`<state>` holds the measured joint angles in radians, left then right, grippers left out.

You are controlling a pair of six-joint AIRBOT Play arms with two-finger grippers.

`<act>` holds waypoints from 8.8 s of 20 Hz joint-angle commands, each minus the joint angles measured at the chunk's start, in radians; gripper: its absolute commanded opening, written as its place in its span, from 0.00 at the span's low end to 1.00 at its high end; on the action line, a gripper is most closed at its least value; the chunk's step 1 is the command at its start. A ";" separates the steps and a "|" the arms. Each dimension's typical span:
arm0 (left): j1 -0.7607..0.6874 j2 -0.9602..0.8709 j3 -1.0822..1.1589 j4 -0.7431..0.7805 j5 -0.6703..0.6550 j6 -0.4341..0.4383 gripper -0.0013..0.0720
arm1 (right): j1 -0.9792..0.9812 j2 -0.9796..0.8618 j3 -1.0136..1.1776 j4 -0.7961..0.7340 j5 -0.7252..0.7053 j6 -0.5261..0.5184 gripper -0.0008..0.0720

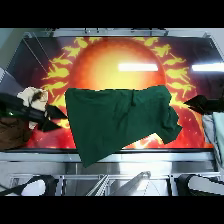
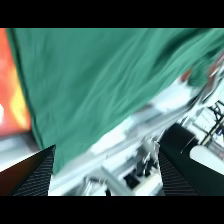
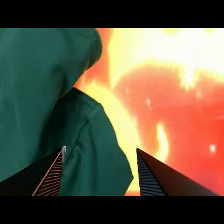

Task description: Fold the shirts.

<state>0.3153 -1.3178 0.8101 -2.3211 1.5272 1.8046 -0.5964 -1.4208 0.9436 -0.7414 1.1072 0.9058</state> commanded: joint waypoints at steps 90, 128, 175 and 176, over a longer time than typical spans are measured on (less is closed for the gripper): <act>0.105 -0.456 0.460 0.158 -0.018 0.086 0.83 | 0.025 -0.155 0.164 0.217 0.390 -0.013 0.50; -0.083 -0.398 0.173 0.155 -0.113 0.126 0.04 | 0.031 0.076 -0.486 0.057 -0.022 0.207 0.46; -0.059 -0.705 0.967 -0.375 -0.208 0.078 0.04 | 0.220 -0.327 0.496 0.408 -0.146 -0.190 0.03; -0.058 -0.748 0.993 -0.371 -0.215 0.077 0.04 | 0.222 -0.381 0.527 0.454 -0.146 -0.201 0.03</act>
<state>0.2253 -1.9446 1.7779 -2.7029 1.3823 1.9068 -0.3782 -1.6398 1.4082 -0.3614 0.9936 0.7326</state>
